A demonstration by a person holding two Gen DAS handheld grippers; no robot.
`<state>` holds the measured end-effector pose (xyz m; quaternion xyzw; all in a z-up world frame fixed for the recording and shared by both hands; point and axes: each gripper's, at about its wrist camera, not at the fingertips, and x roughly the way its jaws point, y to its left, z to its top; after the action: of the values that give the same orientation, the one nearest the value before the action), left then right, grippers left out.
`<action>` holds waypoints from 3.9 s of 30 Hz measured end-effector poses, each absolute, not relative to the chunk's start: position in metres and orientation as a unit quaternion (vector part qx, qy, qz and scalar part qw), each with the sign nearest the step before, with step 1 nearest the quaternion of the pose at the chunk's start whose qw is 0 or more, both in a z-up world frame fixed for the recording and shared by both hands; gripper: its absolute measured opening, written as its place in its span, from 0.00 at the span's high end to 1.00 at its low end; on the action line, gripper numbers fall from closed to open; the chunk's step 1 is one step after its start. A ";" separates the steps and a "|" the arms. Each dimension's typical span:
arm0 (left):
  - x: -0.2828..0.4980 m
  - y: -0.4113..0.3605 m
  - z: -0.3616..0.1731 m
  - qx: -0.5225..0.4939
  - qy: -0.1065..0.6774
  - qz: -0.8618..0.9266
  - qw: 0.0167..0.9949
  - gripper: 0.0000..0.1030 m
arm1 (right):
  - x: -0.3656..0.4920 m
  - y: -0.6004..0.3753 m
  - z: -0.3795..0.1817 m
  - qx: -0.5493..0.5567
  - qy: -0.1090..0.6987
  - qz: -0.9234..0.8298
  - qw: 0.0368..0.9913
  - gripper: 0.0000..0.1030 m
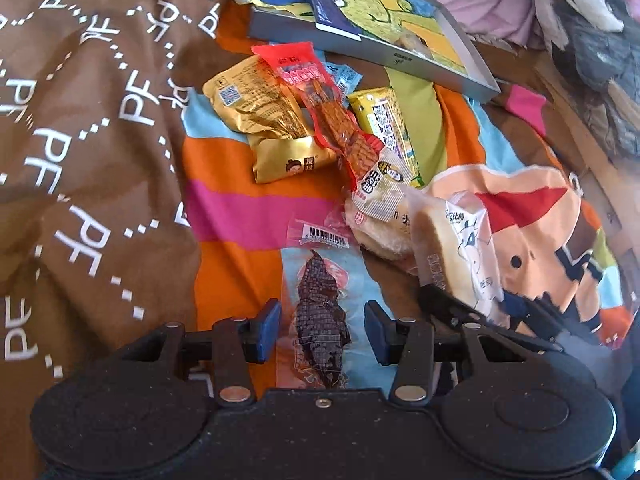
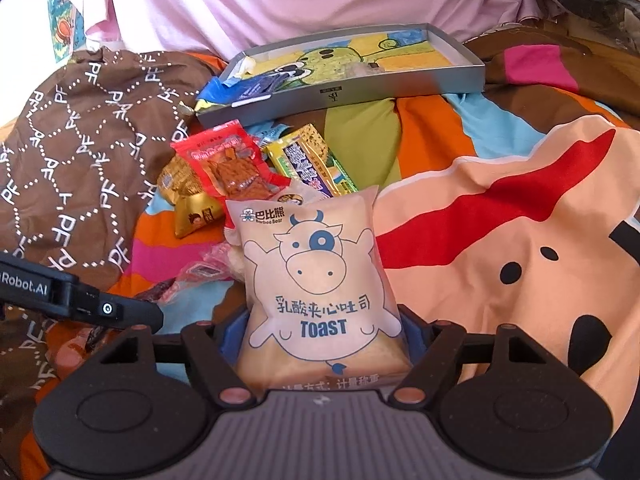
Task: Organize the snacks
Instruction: 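Lift the dried meat pack and TOAST bag off the pile with both tools, then lower the meat pack and TOAST bag into the tray and open both tools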
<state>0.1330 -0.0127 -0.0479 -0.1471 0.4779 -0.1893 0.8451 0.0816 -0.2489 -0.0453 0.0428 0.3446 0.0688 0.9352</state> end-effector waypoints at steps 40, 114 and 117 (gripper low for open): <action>0.103 -0.014 -0.008 -0.088 0.292 -0.182 0.935 0.54 | 0.071 -0.241 -0.038 0.055 0.316 0.106 0.941 0.38; 0.405 -0.033 0.031 -0.117 0.261 -0.096 0.953 0.54 | 0.379 -0.239 0.035 0.017 0.269 0.083 0.959 0.35; 0.408 -0.034 0.026 -0.120 0.270 -0.093 0.951 0.54 | 0.381 -0.240 0.034 0.014 0.270 0.082 0.959 0.34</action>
<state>0.4080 -0.0336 0.0260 -0.1200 0.2702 -0.0930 0.9508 0.3806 -0.2395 0.0344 0.0135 0.2696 0.0822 0.9594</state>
